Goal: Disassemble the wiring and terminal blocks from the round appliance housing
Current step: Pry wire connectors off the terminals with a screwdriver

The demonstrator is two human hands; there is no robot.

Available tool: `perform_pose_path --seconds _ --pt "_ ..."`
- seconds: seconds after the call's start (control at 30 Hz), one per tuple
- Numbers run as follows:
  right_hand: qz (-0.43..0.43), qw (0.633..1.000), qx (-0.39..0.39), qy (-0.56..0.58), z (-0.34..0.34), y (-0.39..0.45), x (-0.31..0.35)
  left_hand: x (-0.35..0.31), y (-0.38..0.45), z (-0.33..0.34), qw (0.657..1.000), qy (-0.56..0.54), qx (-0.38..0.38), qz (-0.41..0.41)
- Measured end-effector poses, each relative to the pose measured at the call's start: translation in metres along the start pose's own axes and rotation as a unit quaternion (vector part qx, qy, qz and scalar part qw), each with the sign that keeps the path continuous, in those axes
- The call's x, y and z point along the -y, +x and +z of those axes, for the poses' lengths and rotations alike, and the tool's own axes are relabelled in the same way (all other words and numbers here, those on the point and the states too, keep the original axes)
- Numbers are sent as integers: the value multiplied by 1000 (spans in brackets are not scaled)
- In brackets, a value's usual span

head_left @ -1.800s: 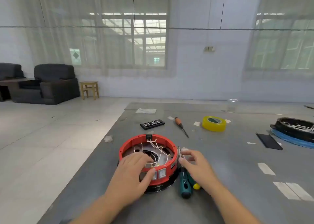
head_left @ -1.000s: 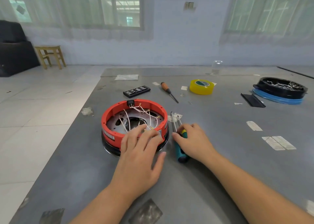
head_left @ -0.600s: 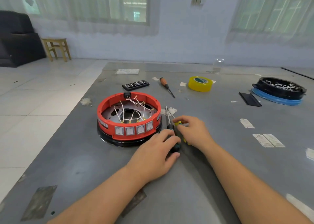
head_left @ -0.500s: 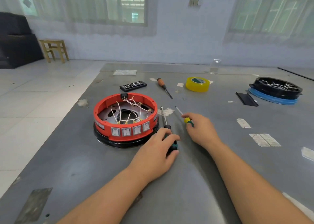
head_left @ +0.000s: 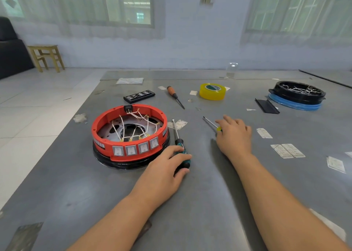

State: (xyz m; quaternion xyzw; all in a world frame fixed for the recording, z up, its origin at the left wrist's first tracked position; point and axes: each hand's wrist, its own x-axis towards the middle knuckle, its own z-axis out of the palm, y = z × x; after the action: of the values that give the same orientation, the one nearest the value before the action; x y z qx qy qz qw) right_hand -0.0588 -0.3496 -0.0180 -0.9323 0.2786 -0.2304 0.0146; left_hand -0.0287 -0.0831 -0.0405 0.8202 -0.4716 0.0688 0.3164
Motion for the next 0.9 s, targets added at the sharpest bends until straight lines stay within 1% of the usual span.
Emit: perform_pose_path --seconds 0.07,0.1,0.13,0.17,0.23,0.27,0.33,0.37,0.4,0.5,0.57,0.63,0.7,0.77,0.83,0.87,0.9 --pt "-33 993 -77 84 -4 -6 16 -1 -1 -2 1000 -14 -17 -5" --pt "-34 986 -79 144 -4 -12 26 -1 -1 -2 999 -21 -25 -6" --pt "-23 978 -53 198 -4 -18 37 -2 -2 -3 999 -28 -33 -4" --pt "6 969 -7 248 -4 -24 47 -2 -2 -3 999 -32 -40 0" --pt "77 926 93 357 -4 -34 64 -4 -2 -4 998 -36 -51 15" --pt "93 909 122 388 -3 -36 69 -4 -2 -4 997 -39 -56 24" --pt "94 896 151 406 -4 -38 73 -5 -3 -3 996 -48 -68 41" --pt "97 883 165 428 -6 -39 75 -5 -4 -3 995 -52 -70 47" --pt "107 858 186 466 -8 -38 76 -5 -4 -2 995 -55 -72 52" --pt "132 760 272 575 -15 -37 72 -3 -4 -3 994 -58 -75 58" --pt "121 724 310 604 -17 -36 70 -2 -3 -6 994 -58 -70 54" --pt "118 707 316 621 -16 -37 71 -2 -5 -11 995 -48 -53 66" --pt "139 686 300 647 -16 -37 73 -1 -7 -23 993 -1 -57 104" --pt "177 648 284 684 -17 -36 75 5 -6 -40 983 44 -126 129" --pt "218 589 288 722 -18 -36 78 20 -4 -61 969 98 -203 106" --pt "232 568 295 733 -18 -38 81 29 -5 -71 966 135 -206 73" --pt "240 561 301 733 -17 -39 86 38 -7 -80 968 170 -182 29"
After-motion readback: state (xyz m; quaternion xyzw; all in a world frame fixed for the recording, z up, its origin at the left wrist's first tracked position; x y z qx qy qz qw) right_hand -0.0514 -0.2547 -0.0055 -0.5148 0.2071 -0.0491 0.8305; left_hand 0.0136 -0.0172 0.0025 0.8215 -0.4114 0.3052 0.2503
